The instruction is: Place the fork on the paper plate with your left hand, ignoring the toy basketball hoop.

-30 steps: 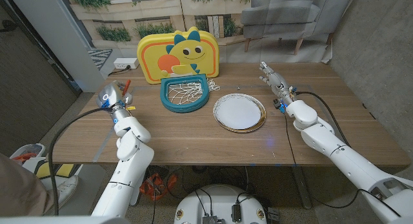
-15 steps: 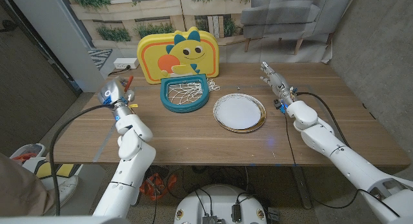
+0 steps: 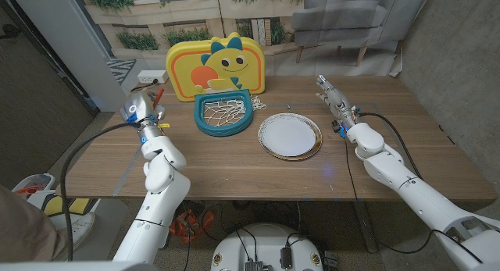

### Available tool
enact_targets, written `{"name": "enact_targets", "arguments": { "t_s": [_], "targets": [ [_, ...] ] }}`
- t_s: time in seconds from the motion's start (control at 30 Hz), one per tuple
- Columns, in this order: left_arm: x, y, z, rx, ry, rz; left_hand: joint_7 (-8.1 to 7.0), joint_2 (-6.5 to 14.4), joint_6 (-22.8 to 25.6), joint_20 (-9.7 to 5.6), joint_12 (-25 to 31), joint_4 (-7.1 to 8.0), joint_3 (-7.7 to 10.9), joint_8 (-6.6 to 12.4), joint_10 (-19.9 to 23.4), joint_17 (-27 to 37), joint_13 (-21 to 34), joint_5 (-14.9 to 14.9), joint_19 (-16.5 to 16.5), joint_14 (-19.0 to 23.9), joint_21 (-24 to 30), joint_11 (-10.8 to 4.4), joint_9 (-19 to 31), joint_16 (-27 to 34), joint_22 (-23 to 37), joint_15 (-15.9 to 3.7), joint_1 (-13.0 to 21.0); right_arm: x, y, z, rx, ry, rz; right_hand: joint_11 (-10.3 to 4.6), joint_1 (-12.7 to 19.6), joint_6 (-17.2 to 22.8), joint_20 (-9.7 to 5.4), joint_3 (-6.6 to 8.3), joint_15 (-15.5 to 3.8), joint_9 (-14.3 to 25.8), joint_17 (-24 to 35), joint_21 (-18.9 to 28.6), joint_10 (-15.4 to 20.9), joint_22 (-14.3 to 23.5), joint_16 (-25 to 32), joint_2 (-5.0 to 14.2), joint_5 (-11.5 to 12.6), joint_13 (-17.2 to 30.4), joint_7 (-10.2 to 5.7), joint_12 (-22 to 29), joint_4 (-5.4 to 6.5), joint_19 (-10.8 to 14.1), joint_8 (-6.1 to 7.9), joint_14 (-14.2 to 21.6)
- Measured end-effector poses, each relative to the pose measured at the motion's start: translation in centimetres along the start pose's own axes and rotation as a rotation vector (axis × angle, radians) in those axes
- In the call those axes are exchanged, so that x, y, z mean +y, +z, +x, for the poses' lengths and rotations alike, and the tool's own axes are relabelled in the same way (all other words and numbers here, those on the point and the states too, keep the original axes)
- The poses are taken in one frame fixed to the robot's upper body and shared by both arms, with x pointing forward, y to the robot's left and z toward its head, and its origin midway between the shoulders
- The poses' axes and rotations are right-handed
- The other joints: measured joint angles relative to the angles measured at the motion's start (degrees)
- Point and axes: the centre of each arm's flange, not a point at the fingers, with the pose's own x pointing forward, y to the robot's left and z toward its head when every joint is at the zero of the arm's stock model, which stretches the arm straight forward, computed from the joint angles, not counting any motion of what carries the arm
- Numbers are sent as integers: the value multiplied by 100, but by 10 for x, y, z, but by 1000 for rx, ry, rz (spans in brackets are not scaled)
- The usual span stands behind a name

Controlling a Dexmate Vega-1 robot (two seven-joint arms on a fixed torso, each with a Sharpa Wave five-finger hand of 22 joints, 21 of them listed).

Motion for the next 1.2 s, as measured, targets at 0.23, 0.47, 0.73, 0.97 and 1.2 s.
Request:
{"name": "enact_targets", "arguments": {
  "t_s": [0.23,0.47,0.73,0.97,1.2],
  "targets": [
    [3,6,-1,-20,6,5,0,0,0,-32,-3,0,0,0,0,0,24,0,-31,0,54,0,0,-44,0,1,0,0,-1,-1,-3,-4,3,0,0,34,0,0,0,0,0,0,0,0,0,0,0,0,-12,0,0,0,0,0],
    [4,12,-3,-41,16,17,-1,0,-1,-32,-15,0,0,0,0,0,26,0,-31,-1,69,0,0,-44,-13,2,0,-1,-1,-1,-7,-5,1,0,0,72,0,0,0,0,0,0,0,0,0,0,0,0,-11,0,0,0,0,0],
    [4,19,-5,-68,19,22,-31,0,30,-11,-17,0,0,0,11,20,26,0,-51,-3,151,-12,0,-45,-13,3,0,-2,1,-1,-12,-7,-4,-9,0,134,0,0,-32,0,0,0,73,0,0,0,0,0,-10,0,0,0,0,32],
    [2,24,-7,-90,17,23,-31,0,29,-21,-33,0,0,0,11,20,26,0,-103,-3,188,-12,-15,-45,-12,4,0,-3,2,-2,-17,-9,-6,-10,0,134,0,0,-32,0,0,0,73,0,0,0,0,0,-9,0,0,0,0,32],
    [-2,31,-9,-111,12,22,-32,-23,30,-21,-36,23,-23,0,19,20,42,0,-102,-4,206,-20,-27,-45,-16,5,21,-3,3,-2,-19,-11,-7,-10,0,133,0,0,-32,0,0,0,72,0,0,0,0,0,-9,0,0,0,0,32]
  ]
}}
